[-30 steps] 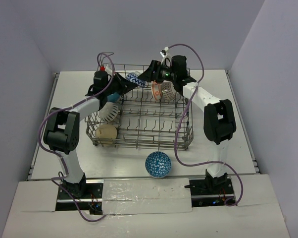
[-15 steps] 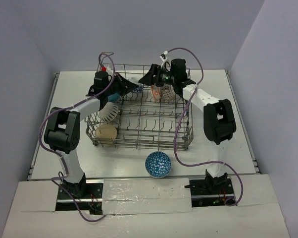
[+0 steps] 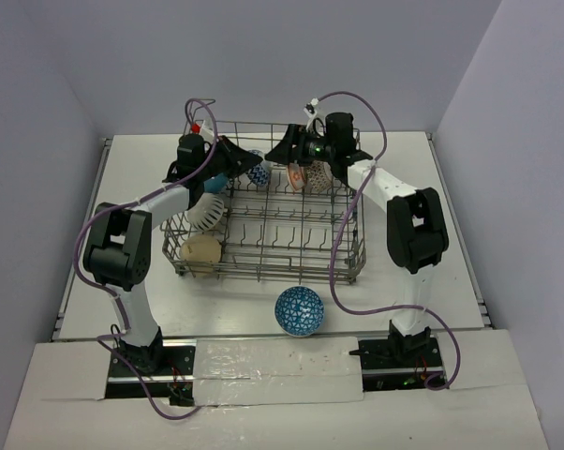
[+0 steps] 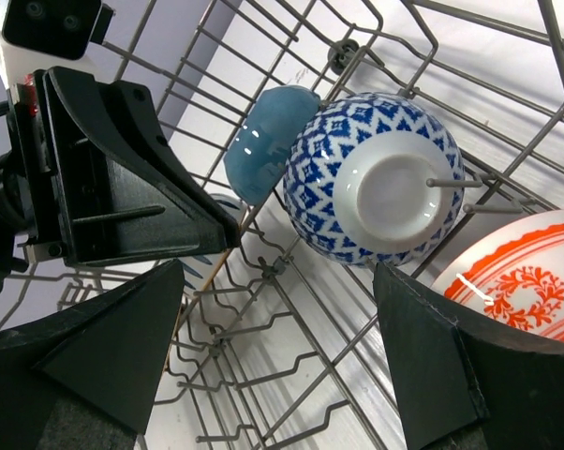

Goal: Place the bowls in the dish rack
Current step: Insert the bowl into the dish rack, then move the dish rack to the center of the board.

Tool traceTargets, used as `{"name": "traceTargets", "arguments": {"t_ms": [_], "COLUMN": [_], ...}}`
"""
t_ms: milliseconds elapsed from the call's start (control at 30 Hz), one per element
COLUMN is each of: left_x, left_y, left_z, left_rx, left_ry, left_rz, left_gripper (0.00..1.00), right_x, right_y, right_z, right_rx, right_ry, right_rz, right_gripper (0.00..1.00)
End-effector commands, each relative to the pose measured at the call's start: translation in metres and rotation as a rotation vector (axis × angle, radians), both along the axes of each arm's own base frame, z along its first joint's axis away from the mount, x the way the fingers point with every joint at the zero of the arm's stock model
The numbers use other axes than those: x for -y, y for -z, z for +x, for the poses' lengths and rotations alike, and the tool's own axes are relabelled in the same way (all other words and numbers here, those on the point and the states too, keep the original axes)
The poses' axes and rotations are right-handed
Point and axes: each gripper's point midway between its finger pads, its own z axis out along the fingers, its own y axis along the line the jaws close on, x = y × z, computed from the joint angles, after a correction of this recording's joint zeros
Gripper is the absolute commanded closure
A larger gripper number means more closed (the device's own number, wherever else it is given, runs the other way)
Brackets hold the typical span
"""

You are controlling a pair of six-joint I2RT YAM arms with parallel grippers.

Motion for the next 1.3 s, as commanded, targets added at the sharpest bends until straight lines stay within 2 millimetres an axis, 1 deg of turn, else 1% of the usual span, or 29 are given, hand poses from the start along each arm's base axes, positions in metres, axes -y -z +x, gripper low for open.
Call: {"name": "traceTargets", "arguments": {"t_ms": [0, 33, 133, 167, 200, 233, 267, 300, 333, 400, 433, 467, 533, 600, 633, 700, 733, 767, 833, 867, 900, 1000, 1033, 1067, 1100, 1133, 1167, 1200, 1267], "left_x": [-0.004, -0.005, -0.010, -0.012, -0.013, -0.016, -0.017, -0.020, -0.020, -0.022, -0.023, -0.025, -0.029, -0.036, -0.040, -0.048, -0.054, -0.064, -0.076, -0.088, -0.096, -0.118, -0.124, -0.131, -0.141, -0.146, -0.149, -0.154, -0.162], "left_y": [-0.001, 0.001, -0.003, -0.004, -0.005, -0.014, -0.013, -0.018, -0.028, -0.036, -0.055, -0.058, -0.091, -0.112, -0.128, -0.139, -0.150, -0.152, -0.156, -0.155, -0.154, -0.142, -0.141, -0.131, -0.129, -0.128, -0.123, -0.124, -0.119], "left_z": [-0.004, -0.005, -0.007, -0.008, -0.008, -0.007, -0.009, -0.007, -0.010, -0.013, -0.015, -0.019, -0.025, -0.030, -0.034, -0.040, -0.045, -0.044, -0.054, -0.052, -0.059, -0.067, -0.069, -0.071, -0.072, -0.073, -0.077, -0.078, -0.082], "left_rx": [0.010, 0.004, 0.005, 0.010, 0.014, 0.042, 0.028, 0.050, 0.070, 0.085, 0.128, 0.143, 0.224, 0.289, 0.327, 0.362, 0.387, 0.403, 0.414, 0.411, 0.408, 0.387, 0.380, 0.346, 0.327, 0.320, 0.306, 0.300, 0.273], "left_ry": [-0.021, -0.025, -0.053, -0.059, -0.067, -0.085, -0.093, -0.111, -0.116, -0.119, -0.128, -0.126, -0.158, -0.173, -0.190, -0.202, -0.220, -0.258, -0.288, -0.343, -0.364, -0.440, -0.460, -0.473, -0.515, -0.525, -0.518, -0.535, -0.541], "left_rz": [0.015, 0.019, 0.050, 0.062, 0.076, 0.097, 0.118, 0.140, 0.147, 0.176, 0.181, 0.221, 0.248, 0.300, 0.313, 0.377, 0.395, 0.442, 0.487, 0.528, 0.543, 0.607, 0.626, 0.661, 0.692, 0.710, 0.742, 0.760, 0.806], "left_gripper": [0.82, 0.82, 0.79, 0.79, 0.79, 0.80, 0.80, 0.79, 0.79, 0.79, 0.75, 0.75, 0.73, 0.71, 0.65, 0.63, 0.62, 0.62, 0.61, 0.60, 0.59, 0.57, 0.56, 0.56, 0.54, 0.53, 0.52, 0.51, 0.49], "right_x": [0.007, 0.009, 0.016, 0.018, 0.021, 0.023, 0.026, 0.026, 0.027, 0.029, 0.029, 0.032, 0.034, 0.039, 0.040, 0.043, 0.045, 0.047, 0.051, 0.055, 0.059, 0.084, 0.101, 0.111, 0.118, 0.127, 0.139, 0.144, 0.166], "right_y": [-0.042, -0.044, -0.057, -0.057, -0.067, -0.070, -0.073, -0.075, -0.077, -0.079, -0.081, -0.086, -0.092, -0.107, -0.108, -0.115, -0.118, -0.122, -0.122, -0.128, -0.128, -0.128, -0.117, -0.122, -0.119, -0.115, -0.112, -0.109, -0.095], "right_z": [-0.008, -0.007, -0.010, -0.012, -0.014, -0.016, -0.018, -0.019, -0.021, -0.023, -0.025, -0.027, -0.030, -0.031, -0.033, -0.035, -0.036, -0.039, -0.040, -0.044, -0.045, -0.048, -0.046, -0.050, -0.052, -0.058, -0.057, -0.060, -0.065], "right_rx": [0.106, 0.116, 0.159, 0.166, 0.189, 0.196, 0.208, 0.213, 0.224, 0.228, 0.235, 0.248, 0.272, 0.312, 0.308, 0.323, 0.327, 0.334, 0.328, 0.335, 0.334, 0.332, 0.306, 0.312, 0.304, 0.289, 0.279, 0.273, 0.236], "right_ry": [-0.014, -0.002, 0.020, 0.021, 0.026, 0.029, 0.032, 0.029, 0.025, 0.029, 0.026, 0.035, 0.041, 0.065, 0.061, 0.079, 0.084, 0.094, 0.123, 0.144, 0.168, 0.300, 0.377, 0.420, 0.451, 0.478, 0.534, 0.554, 0.641], "right_rz": [0.004, -0.006, -0.038, -0.054, -0.055, -0.059, -0.067, -0.070, -0.078, -0.089, -0.090, -0.097, -0.109, -0.118, -0.141, -0.171, -0.189, -0.194, -0.211, -0.213, -0.220, -0.293, -0.350, -0.368, -0.392, -0.421, -0.453, -0.469, -0.535], "right_gripper": [0.11, 0.11, 0.11, 0.10, 0.10, 0.10, 0.10, 0.10, 0.10, 0.09, 0.09, 0.07, 0.07, 0.06, 0.06, 0.06, 0.06, 0.06, 0.06, 0.06, 0.06, 0.05, 0.05, 0.05, 0.05, 0.05, 0.05, 0.05, 0.05]}}
